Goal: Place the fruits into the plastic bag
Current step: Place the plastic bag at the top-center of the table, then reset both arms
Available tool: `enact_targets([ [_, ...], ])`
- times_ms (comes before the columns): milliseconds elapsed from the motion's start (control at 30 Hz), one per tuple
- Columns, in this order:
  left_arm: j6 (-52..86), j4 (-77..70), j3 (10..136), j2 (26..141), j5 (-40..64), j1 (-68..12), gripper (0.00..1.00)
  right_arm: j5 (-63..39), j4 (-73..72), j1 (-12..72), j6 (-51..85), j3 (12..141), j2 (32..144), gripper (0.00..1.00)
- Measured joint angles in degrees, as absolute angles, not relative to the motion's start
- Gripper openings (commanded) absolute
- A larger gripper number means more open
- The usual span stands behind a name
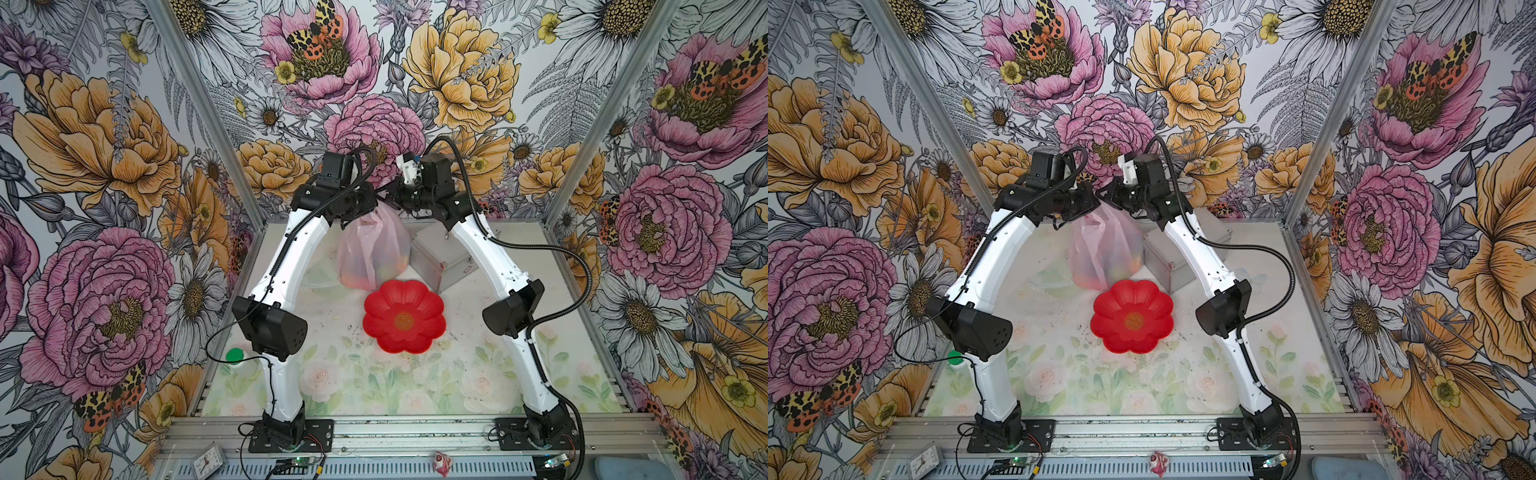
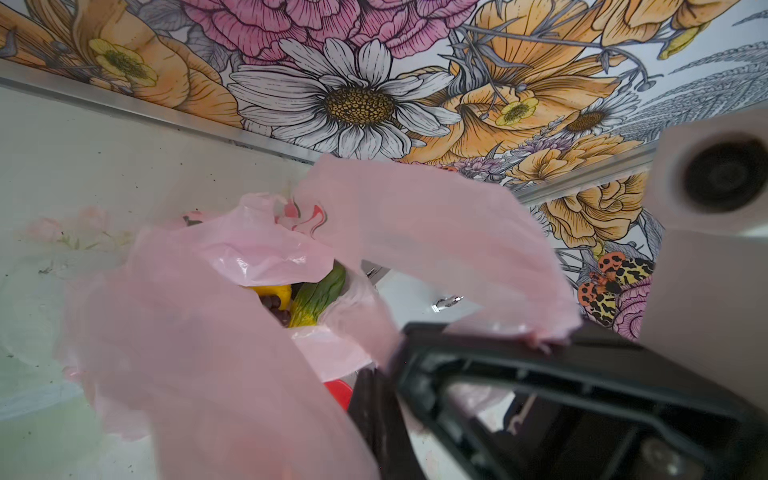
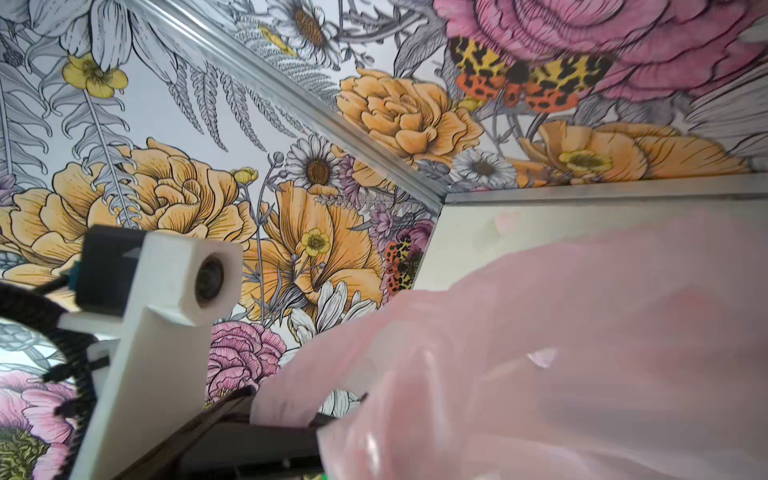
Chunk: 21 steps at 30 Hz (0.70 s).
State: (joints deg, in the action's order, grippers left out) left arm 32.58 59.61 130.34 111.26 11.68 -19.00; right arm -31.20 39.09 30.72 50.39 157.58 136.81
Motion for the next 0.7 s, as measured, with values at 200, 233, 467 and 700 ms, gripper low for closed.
enact_targets([
  [200,32.97,59.9,130.28,111.18,11.62,-18.26,0.53,-32.67,37.85,29.74,51.86,157.51,137.19,0.34],
  [233,32.84,59.81,130.13,111.07,11.66,-18.24,0.59,-32.73,37.76,29.45,52.03,157.32,137.19,0.41],
  [467,31.9,60.34,126.85,107.02,11.62,-17.21,0.99,-32.38,37.39,28.45,51.62,153.49,135.76,0.72],
  [700,31.11,58.61,121.93,95.79,11.7,-13.91,0.99,-31.0,41.36,27.51,47.79,145.08,127.96,0.99],
])
